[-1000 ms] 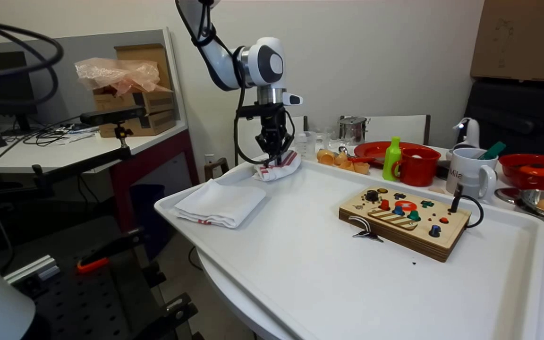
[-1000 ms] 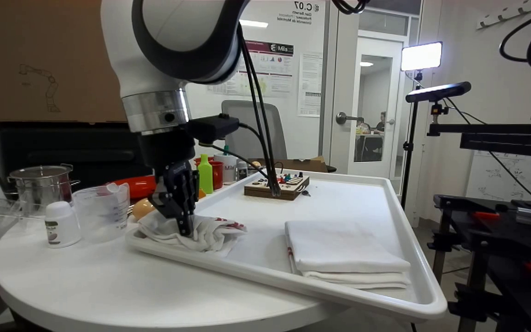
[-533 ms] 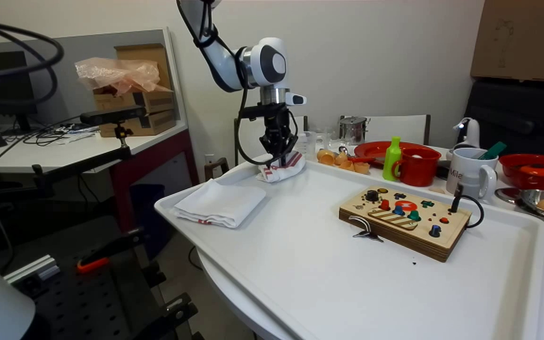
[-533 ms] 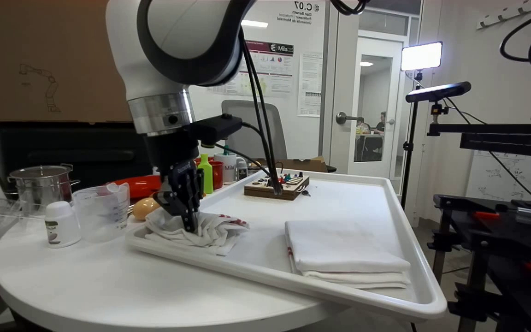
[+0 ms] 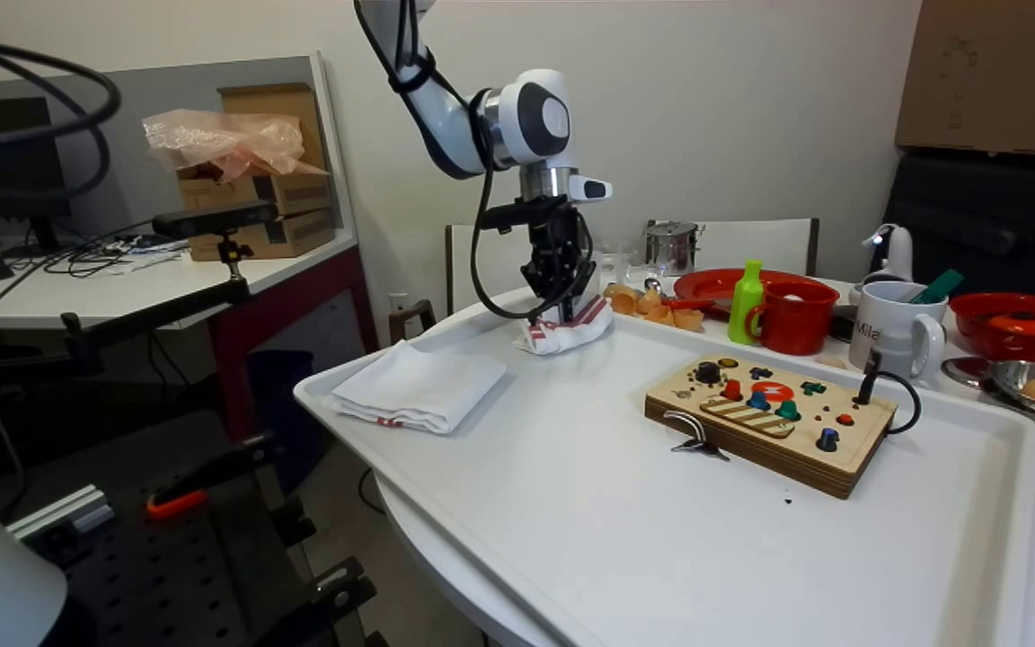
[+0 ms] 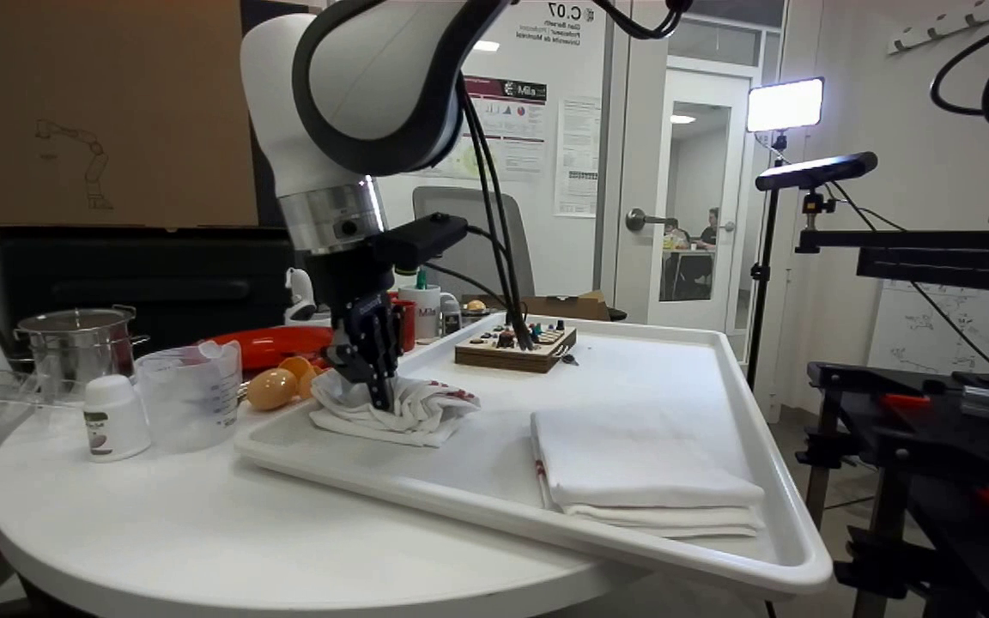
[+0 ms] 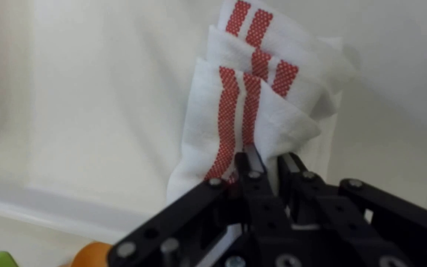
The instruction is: Wipe the top left side of the tray
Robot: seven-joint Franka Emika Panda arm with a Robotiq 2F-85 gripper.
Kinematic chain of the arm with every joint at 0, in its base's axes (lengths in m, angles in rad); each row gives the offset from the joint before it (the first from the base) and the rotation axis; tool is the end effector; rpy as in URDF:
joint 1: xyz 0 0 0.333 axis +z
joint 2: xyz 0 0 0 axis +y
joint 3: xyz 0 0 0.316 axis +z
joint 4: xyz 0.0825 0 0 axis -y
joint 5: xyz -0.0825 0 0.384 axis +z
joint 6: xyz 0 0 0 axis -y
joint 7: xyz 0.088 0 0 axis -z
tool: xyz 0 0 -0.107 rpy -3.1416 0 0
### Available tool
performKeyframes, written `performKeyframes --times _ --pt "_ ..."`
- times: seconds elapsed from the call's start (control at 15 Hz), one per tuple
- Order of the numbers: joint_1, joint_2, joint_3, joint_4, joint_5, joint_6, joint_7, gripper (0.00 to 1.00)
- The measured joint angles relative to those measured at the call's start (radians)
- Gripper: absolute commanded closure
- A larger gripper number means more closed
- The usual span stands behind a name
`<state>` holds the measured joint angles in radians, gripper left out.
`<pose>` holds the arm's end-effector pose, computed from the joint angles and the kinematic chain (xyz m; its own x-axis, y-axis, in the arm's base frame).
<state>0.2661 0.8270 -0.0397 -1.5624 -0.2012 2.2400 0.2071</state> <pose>0.6659 0.1507 0.1442 0.9805 0.1529 -0.1232 0.1749 -0.9651 0.1947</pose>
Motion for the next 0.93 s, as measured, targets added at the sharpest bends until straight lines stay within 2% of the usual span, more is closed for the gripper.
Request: performKeyframes --times 0.4,0.93 --pt "-0.021 -0.010 -0.036 -0.024 0.000 0.003 0.023 0.97" --pt "-0.088 -0.032 -0.080 -0.075 0.000 0.003 0.054 0.97"
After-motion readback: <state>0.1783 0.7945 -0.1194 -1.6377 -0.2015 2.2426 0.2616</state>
